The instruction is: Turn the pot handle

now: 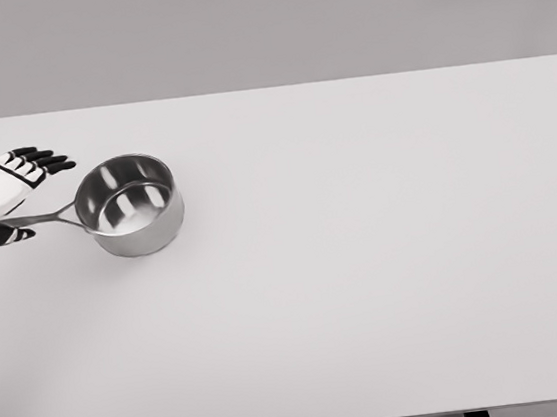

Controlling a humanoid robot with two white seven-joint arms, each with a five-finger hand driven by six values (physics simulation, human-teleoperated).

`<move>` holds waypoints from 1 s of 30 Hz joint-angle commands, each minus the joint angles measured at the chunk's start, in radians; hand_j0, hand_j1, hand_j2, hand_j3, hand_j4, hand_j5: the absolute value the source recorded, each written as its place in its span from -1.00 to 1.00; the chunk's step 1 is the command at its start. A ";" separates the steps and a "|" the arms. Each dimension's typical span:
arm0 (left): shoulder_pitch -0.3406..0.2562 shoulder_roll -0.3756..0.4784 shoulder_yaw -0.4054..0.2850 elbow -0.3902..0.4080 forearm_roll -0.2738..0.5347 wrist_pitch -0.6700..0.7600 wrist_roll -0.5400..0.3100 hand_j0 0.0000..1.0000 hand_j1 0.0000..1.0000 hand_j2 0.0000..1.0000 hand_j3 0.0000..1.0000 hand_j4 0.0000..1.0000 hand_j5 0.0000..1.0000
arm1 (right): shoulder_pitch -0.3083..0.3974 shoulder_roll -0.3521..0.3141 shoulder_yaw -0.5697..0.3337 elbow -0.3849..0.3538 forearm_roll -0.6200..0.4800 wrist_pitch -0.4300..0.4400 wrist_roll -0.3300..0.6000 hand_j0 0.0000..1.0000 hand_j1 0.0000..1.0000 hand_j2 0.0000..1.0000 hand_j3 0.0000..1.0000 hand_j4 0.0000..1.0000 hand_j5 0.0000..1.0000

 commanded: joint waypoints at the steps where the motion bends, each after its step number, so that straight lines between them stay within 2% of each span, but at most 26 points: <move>1: -0.003 0.000 0.002 0.013 0.006 0.000 0.001 1.00 1.00 1.00 1.00 1.00 1.00 | 0.000 0.000 0.000 0.000 0.000 0.000 0.000 1.00 1.00 1.00 1.00 1.00 1.00; 10: -0.037 -0.023 0.000 0.072 0.006 0.000 0.001 1.00 1.00 1.00 1.00 1.00 1.00 | 0.000 0.000 0.000 0.000 0.000 0.000 0.000 1.00 1.00 1.00 1.00 1.00 1.00; 17: -0.037 -0.023 0.000 0.072 0.006 0.000 0.001 1.00 1.00 1.00 1.00 1.00 1.00 | 0.000 0.000 0.000 0.000 0.000 -0.001 0.000 1.00 1.00 1.00 1.00 1.00 1.00; 22: -0.032 -0.020 0.002 0.056 0.014 0.000 0.001 1.00 1.00 1.00 1.00 1.00 1.00 | 0.000 0.000 0.000 0.000 0.000 0.000 0.000 1.00 1.00 1.00 1.00 1.00 1.00; 26: -0.021 -0.014 0.004 -0.014 0.015 0.000 0.001 1.00 1.00 1.00 1.00 1.00 1.00 | 0.000 0.000 0.000 0.000 0.000 0.000 0.000 1.00 1.00 1.00 1.00 1.00 1.00; 30: 0.002 -0.011 0.004 -0.051 0.018 0.000 0.001 1.00 1.00 1.00 1.00 1.00 1.00 | 0.000 0.000 0.000 0.000 0.000 0.000 0.000 1.00 1.00 1.00 1.00 1.00 1.00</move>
